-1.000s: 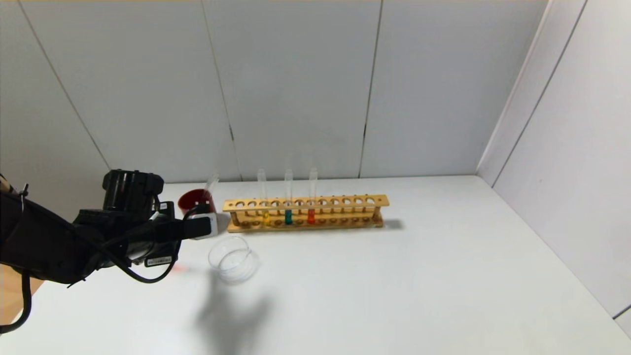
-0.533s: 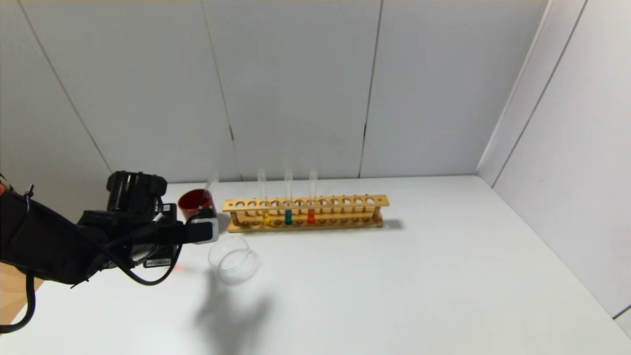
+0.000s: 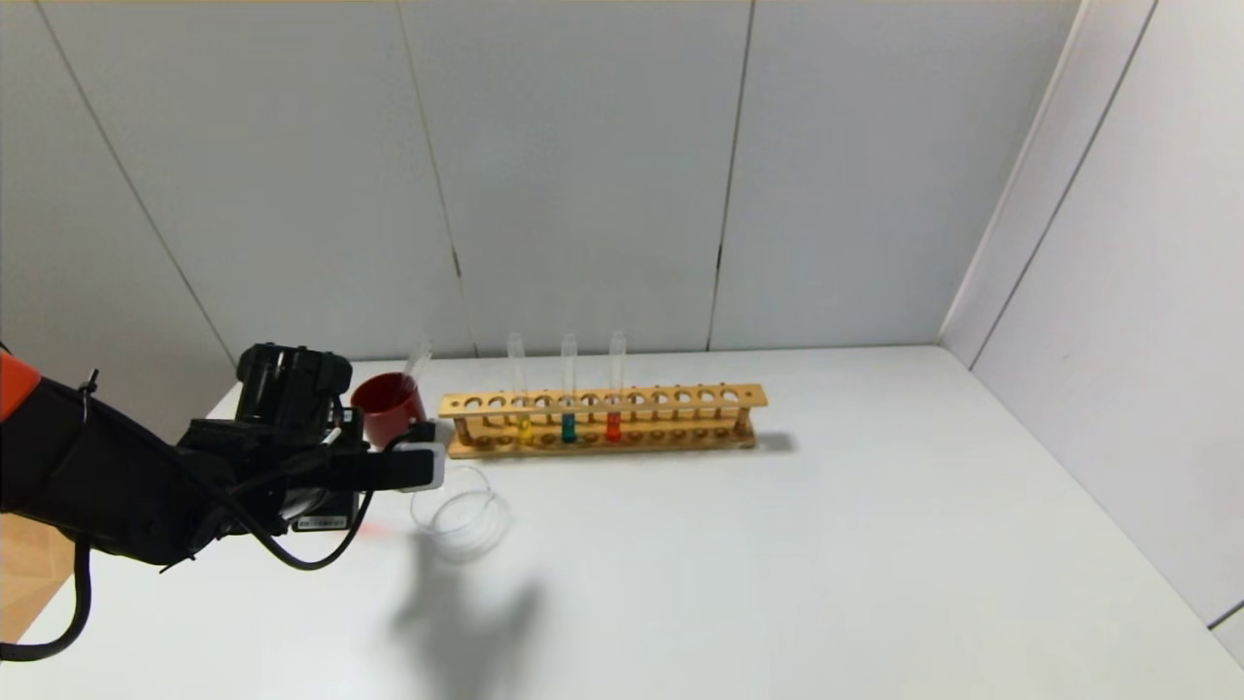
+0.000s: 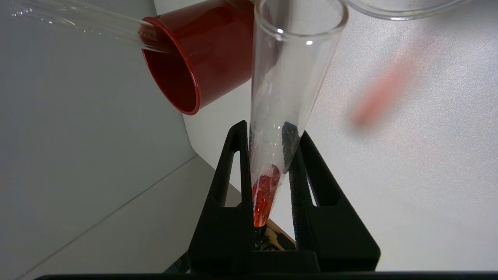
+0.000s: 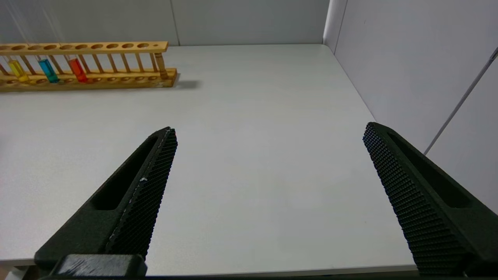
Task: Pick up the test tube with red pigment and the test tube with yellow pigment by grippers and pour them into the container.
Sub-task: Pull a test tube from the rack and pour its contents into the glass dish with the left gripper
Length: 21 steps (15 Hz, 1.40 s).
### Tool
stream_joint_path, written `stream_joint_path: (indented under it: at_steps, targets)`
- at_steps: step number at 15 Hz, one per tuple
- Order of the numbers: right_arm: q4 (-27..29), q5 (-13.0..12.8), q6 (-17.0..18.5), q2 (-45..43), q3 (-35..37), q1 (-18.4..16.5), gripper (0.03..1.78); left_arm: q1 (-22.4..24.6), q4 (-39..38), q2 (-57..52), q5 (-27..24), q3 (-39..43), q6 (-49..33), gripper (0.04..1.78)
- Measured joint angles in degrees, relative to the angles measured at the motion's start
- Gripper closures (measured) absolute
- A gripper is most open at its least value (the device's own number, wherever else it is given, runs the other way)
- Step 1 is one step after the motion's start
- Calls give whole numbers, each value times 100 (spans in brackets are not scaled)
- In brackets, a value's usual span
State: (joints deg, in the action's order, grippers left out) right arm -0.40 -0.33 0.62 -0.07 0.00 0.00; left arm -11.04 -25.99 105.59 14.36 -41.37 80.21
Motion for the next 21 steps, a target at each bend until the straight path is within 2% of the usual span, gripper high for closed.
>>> stream_joint_path:
  at_steps: [14,21]
  targets:
    - [0,0,0,0,0,0,6,-146,22,234,402,54,597,150]
    - [-1,2,0,0,0,0,6,-256,0,328,738,-32,630,150]
